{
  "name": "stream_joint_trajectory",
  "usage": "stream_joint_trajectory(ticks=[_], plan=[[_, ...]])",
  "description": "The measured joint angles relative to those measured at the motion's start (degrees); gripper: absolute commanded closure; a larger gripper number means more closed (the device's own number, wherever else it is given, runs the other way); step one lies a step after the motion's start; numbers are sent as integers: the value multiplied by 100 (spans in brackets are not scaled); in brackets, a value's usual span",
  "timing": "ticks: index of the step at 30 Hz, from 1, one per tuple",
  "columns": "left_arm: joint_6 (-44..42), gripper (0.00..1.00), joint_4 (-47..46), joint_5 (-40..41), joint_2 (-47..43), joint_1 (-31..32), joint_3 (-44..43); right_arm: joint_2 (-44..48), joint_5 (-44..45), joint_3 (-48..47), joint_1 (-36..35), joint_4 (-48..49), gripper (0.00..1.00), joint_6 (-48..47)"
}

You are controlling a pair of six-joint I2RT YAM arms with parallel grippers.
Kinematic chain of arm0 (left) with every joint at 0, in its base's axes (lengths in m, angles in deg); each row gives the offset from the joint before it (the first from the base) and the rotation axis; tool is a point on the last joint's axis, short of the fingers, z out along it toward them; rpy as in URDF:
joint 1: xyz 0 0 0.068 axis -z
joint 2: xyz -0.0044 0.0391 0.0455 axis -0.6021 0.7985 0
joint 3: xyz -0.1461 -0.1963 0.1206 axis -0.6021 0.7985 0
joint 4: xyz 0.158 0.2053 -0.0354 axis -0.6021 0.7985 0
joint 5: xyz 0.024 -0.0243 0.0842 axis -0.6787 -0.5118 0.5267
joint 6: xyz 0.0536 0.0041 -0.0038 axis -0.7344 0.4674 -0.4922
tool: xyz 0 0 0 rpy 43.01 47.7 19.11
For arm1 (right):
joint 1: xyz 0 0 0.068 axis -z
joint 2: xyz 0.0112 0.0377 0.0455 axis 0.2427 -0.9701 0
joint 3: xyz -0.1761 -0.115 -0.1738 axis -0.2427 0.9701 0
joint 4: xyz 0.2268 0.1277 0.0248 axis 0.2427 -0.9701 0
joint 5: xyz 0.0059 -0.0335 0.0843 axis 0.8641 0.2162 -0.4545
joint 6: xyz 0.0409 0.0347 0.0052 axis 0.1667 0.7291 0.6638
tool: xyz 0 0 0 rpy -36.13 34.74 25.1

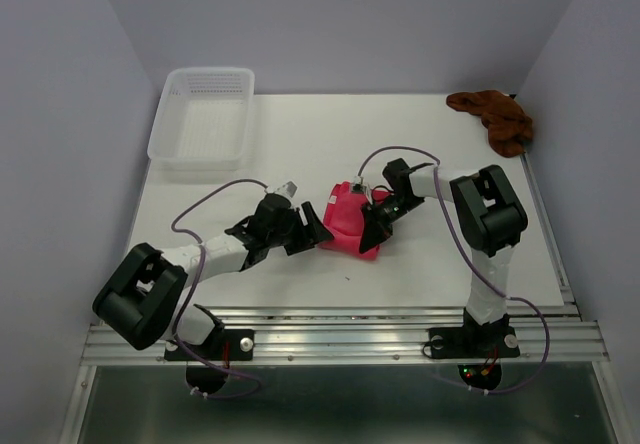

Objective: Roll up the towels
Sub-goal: Roll the towel

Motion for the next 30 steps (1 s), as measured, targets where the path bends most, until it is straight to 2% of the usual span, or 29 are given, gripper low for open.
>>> stream_joint_trajectory(ticks=[5, 7, 9, 10, 15, 18, 19, 22, 25, 28, 29, 30], plan=[[-74, 29, -214, -116, -4, 26, 59, -76, -81, 0, 31, 31, 99, 48], [-122, 37, -297, -131, 57, 26, 48, -92, -118, 0, 31, 31, 99, 48], [-208, 39, -330, -142, 238, 26, -33, -101, -151, 0, 33, 33, 99, 46], [-269, 45, -319, -133, 415, 26, -127, -107, -168, 0, 33, 31, 99, 39], [-448, 52, -267, -70, 925, 26, -490, -114, -201, 0, 33, 26, 99, 11], [-490, 72, -125, 39, 1049, 26, -697, -125, -234, 0, 33, 4, 94, -122], [-485, 79, -22, 105, 1099, 28, -811, -129, -238, 0, 33, -22, 83, -195], [-498, 86, 264, 212, 1248, 42, -1121, -133, -208, -39, 37, -181, 74, -527], [-474, 88, 529, 280, 1346, 63, -1333, -133, -50, -297, 37, -584, 40, -1058], [-374, 89, 769, 343, 1355, 61, -1386, -55, 210, -597, 26, -1047, 26, -1764], [-339, 89, 872, 367, 1355, 63, -1405, -15, 330, -667, 26, -1132, 0, -1952], [-315, 89, 918, 391, 1355, 63, -1412, 66, 522, -763, 31, -1272, 0, -2210]])
